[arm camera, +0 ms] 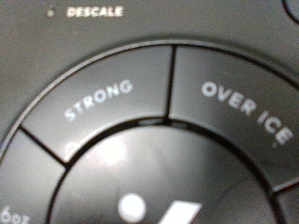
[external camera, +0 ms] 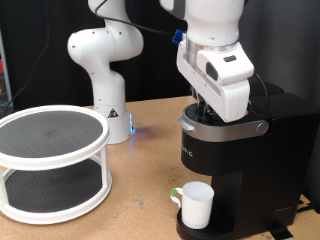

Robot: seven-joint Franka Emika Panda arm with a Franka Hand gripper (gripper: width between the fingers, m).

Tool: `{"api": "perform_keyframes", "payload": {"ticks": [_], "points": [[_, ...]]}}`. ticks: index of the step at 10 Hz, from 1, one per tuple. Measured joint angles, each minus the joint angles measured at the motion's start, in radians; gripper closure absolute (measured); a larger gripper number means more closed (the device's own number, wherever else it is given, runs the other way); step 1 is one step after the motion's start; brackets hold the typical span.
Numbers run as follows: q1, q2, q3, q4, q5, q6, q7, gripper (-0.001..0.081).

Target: Make a cup of coffee with the keurig machine

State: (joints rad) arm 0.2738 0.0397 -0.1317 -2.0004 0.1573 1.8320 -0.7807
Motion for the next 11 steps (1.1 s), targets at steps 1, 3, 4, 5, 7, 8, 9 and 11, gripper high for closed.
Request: {"api": "perform_keyframes", "payload": {"ticks": [1,3,4,5,7,8,9,11], "points": [[0.000,0.000,0.000,0.000,0.000,0.000,0.000,0.0804],[0.000,0.000,0.001,0.000,-0.011,-0.001,0.006,0.0804],[0.001,0.001,0.003,0.002,-0.024,-0.002,0.014,0.0804],[0.002,0.002,0.008,0.004,-0.040,-0.006,0.026,0.0804],[0.004,0.003,0.015,0.007,-0.073,-0.013,0.046,0.0804],[0.005,0.003,0.016,0.008,-0.082,-0.013,0.054,0.0804],[0.005,0.003,0.018,0.008,-0.090,-0.013,0.062,0.0804],[0.006,0.003,0.020,0.008,-0.100,-0.013,0.074,0.0804]]}}
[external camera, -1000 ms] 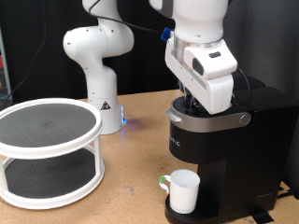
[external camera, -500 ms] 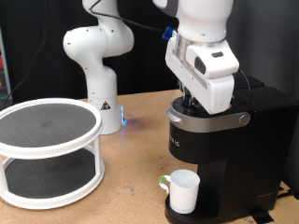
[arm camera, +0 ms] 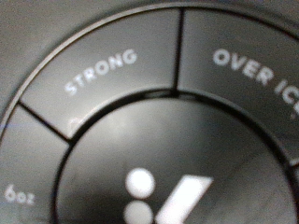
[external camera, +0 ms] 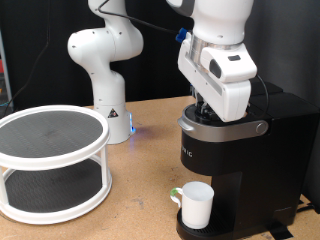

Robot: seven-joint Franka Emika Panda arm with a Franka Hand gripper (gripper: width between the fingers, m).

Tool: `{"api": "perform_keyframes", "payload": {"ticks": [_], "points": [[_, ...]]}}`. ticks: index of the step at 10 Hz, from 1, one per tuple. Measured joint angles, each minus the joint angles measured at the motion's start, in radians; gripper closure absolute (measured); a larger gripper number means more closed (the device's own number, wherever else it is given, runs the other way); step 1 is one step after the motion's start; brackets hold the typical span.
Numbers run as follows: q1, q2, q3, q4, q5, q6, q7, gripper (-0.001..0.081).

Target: Make a cup of coffee with the keurig machine

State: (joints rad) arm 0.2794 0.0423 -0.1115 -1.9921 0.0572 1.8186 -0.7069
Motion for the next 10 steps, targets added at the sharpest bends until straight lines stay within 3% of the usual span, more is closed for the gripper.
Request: {"api": "perform_keyframes", "payload": {"ticks": [2,3,6,8,10], "points": [[-0.001,-0.005,0.000,-0.009,0.011,0.027,-0.001,0.0804],[-0.002,-0.016,0.000,-0.030,0.043,0.081,-0.021,0.0805],[-0.010,-0.060,-0.013,-0.112,0.226,0.223,-0.206,0.0804],[-0.010,-0.095,-0.019,-0.159,0.315,0.237,-0.304,0.0804],[-0.010,-0.139,-0.019,-0.196,0.377,0.258,-0.342,0.0804]]}}
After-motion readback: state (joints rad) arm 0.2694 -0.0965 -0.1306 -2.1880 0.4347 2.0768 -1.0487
